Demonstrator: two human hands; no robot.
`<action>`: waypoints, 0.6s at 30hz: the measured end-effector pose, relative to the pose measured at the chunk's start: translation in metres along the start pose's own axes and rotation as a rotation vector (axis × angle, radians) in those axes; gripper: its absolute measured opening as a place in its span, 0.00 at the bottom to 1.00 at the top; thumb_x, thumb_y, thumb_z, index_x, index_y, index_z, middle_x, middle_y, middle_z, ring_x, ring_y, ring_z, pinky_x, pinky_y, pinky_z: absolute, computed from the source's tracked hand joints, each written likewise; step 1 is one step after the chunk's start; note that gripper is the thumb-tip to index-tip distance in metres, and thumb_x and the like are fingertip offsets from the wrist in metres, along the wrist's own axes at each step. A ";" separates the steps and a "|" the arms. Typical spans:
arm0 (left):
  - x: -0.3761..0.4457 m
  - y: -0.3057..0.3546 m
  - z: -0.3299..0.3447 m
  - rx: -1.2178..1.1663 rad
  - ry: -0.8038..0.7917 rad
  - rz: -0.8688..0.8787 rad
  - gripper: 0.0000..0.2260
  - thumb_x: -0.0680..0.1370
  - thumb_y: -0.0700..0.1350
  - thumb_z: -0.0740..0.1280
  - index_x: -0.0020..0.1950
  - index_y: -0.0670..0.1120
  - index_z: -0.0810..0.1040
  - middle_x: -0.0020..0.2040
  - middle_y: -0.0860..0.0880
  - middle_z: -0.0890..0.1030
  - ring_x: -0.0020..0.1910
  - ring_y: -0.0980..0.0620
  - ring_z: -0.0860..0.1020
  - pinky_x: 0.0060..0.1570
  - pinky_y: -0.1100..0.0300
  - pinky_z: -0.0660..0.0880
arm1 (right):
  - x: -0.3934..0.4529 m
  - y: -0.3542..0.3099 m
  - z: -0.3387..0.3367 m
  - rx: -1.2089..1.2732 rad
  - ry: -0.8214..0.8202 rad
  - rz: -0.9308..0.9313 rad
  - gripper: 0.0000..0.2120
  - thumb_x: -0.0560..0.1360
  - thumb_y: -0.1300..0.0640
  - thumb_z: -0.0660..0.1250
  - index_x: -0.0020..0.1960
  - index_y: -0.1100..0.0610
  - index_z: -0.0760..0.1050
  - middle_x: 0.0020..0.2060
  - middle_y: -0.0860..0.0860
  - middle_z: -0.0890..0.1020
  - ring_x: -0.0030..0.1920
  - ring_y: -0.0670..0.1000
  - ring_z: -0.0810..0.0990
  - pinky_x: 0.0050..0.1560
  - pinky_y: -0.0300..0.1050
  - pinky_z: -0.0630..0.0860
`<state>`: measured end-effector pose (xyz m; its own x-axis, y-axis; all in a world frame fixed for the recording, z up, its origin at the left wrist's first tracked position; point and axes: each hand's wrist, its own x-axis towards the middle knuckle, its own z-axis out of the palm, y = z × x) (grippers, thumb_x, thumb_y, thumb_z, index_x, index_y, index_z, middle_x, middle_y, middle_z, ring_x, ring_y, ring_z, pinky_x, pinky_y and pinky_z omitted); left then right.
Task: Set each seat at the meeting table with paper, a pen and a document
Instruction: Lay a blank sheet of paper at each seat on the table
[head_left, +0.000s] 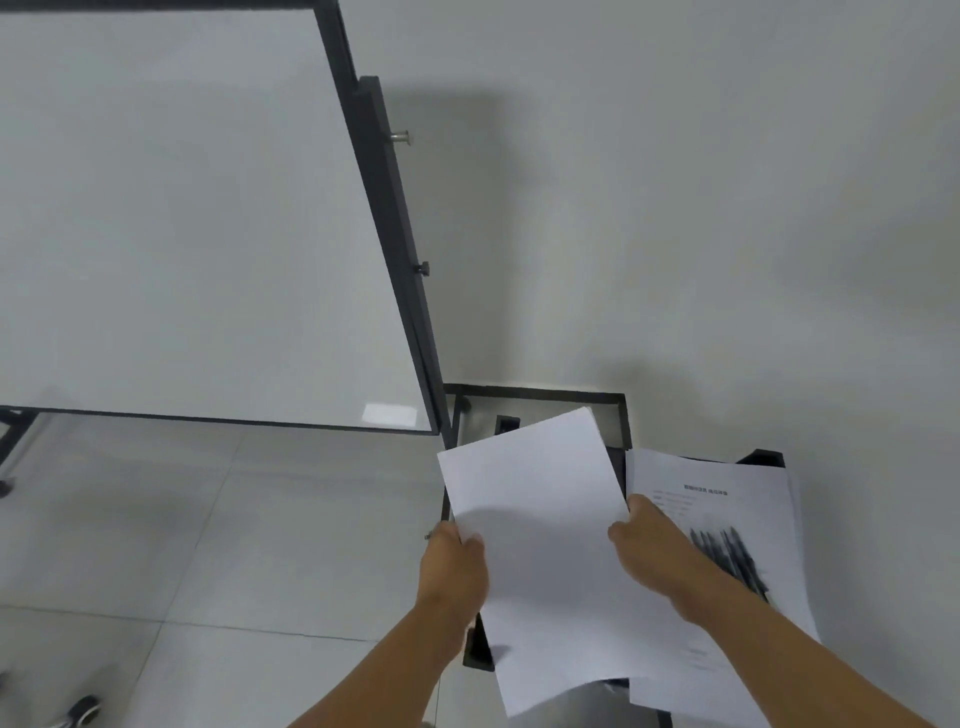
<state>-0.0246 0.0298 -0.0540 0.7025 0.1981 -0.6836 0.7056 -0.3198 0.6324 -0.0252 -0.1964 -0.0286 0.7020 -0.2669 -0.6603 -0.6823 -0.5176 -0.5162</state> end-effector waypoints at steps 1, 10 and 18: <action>-0.003 0.004 -0.007 -0.026 0.005 0.020 0.07 0.87 0.41 0.59 0.60 0.41 0.76 0.51 0.43 0.81 0.42 0.50 0.78 0.37 0.57 0.73 | -0.007 -0.010 -0.005 -0.018 0.007 -0.032 0.04 0.83 0.62 0.58 0.49 0.57 0.68 0.46 0.53 0.73 0.43 0.51 0.70 0.40 0.46 0.67; -0.061 0.066 -0.145 -0.272 0.121 0.256 0.10 0.86 0.41 0.62 0.46 0.43 0.76 0.38 0.48 0.77 0.34 0.52 0.72 0.29 0.64 0.70 | -0.085 -0.152 -0.016 -0.032 0.026 -0.400 0.13 0.86 0.62 0.56 0.52 0.44 0.69 0.50 0.43 0.76 0.43 0.43 0.73 0.42 0.36 0.68; -0.184 0.085 -0.326 -0.659 0.169 0.405 0.10 0.86 0.44 0.68 0.55 0.43 0.89 0.49 0.43 0.91 0.47 0.42 0.89 0.49 0.46 0.86 | -0.204 -0.295 0.042 0.187 -0.188 -0.660 0.16 0.87 0.60 0.59 0.63 0.45 0.83 0.52 0.42 0.90 0.54 0.52 0.88 0.61 0.56 0.85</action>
<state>-0.0631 0.2679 0.2439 0.8840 0.3383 -0.3226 0.2643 0.2075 0.9419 0.0246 0.0452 0.2356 0.9452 0.2079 -0.2517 -0.1622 -0.3700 -0.9148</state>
